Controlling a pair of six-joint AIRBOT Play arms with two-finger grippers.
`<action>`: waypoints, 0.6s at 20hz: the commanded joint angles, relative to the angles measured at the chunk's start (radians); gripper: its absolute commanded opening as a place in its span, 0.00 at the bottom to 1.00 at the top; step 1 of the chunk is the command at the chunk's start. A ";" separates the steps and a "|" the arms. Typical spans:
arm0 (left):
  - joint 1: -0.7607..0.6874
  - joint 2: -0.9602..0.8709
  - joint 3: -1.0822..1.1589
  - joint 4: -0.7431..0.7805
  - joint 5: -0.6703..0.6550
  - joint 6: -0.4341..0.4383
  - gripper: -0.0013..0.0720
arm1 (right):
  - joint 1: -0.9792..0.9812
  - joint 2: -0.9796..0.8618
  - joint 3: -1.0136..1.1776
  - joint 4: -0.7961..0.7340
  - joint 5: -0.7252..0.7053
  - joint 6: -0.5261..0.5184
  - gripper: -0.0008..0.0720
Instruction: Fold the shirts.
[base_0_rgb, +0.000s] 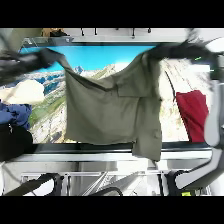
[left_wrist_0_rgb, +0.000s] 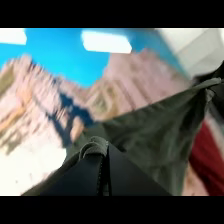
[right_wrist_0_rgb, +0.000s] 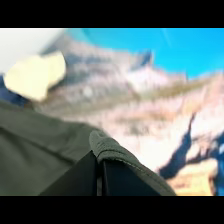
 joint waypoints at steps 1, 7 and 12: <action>-0.040 -0.233 -0.028 0.100 0.072 -0.003 0.09 | 0.042 -0.213 -0.005 -0.100 -0.043 0.049 0.23; 0.161 -0.382 0.096 0.102 -0.266 -0.041 0.93 | -0.071 -0.206 -0.005 -0.124 0.060 0.123 0.39; 0.256 -0.317 -0.117 0.277 -0.481 -0.047 0.93 | -0.152 -0.160 -0.098 -0.319 0.329 0.224 0.40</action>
